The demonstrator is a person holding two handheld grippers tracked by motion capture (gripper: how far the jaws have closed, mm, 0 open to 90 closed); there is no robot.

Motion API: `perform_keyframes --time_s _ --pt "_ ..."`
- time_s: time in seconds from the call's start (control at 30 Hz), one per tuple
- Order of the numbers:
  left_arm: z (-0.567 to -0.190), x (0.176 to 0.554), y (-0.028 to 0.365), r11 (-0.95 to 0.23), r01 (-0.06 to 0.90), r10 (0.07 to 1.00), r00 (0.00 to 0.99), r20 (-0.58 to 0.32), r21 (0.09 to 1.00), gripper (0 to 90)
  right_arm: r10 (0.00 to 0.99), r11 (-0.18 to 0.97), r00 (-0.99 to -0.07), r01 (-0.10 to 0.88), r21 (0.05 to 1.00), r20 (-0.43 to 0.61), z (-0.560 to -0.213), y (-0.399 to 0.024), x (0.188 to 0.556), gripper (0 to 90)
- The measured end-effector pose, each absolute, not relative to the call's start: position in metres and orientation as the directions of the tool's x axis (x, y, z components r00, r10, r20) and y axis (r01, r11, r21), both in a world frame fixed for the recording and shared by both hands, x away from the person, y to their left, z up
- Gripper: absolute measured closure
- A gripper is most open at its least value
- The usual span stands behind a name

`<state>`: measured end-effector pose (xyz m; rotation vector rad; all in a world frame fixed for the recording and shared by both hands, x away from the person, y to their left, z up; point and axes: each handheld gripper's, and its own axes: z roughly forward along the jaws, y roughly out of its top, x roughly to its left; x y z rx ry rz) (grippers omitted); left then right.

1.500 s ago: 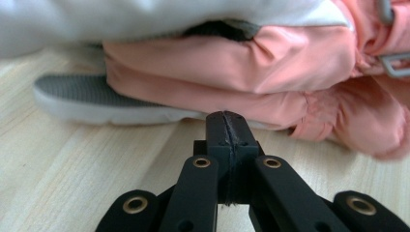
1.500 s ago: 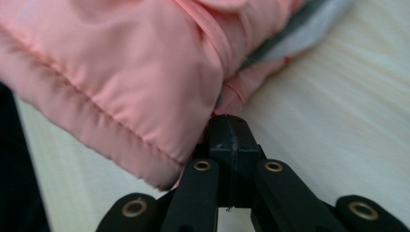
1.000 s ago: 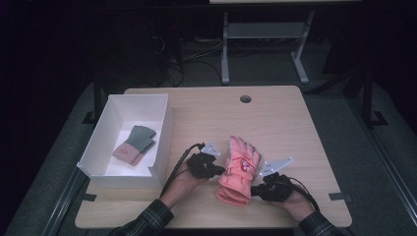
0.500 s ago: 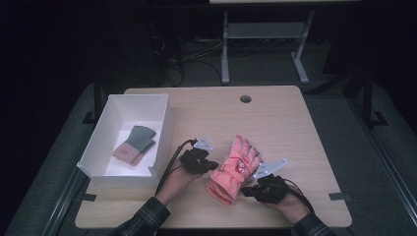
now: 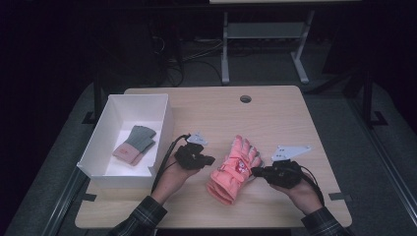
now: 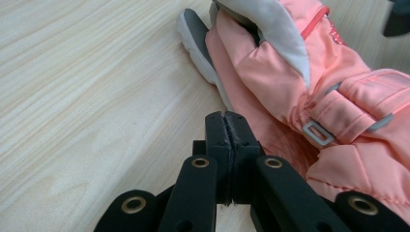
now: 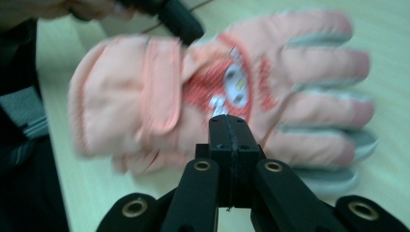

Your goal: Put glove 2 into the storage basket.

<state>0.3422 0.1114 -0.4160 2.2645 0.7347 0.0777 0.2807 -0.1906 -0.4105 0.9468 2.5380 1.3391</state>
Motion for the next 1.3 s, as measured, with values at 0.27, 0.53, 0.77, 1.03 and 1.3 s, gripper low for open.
perform_keyframes --time_s 0.27,0.53,0.77,1.03,1.3 --pt "-0.418 0.344 0.11 -0.57 0.482 0.522 0.838 -0.159 0.666 89.0 0.59 0.395 -0.786 0.48 0.783 0.185 -0.415 -0.179 0.298 90.0" --pt "-0.418 0.343 0.11 -0.558 0.488 0.53 0.832 -0.165 0.671 87.9 0.621 0.44 -0.763 0.528 0.726 0.178 -0.434 -0.168 0.304 90.0" --pt "-0.409 0.344 0.108 -0.553 0.478 0.523 0.837 -0.163 0.683 68.3 0.637 0.462 -0.748 0.561 0.687 0.183 -0.444 -0.159 0.307 90.0" --pt "-0.39 0.347 0.082 -0.542 0.439 0.476 0.863 -0.169 0.717 40.1 0.642 0.486 -0.75 0.56 0.671 0.162 -0.448 -0.155 0.307 90.0" --pt "-0.403 0.359 0.06 -0.534 0.485 0.462 0.853 -0.242 0.693 23.5 0.642 0.485 -0.749 0.56 0.671 0.162 -0.45 -0.155 0.307 90.0"
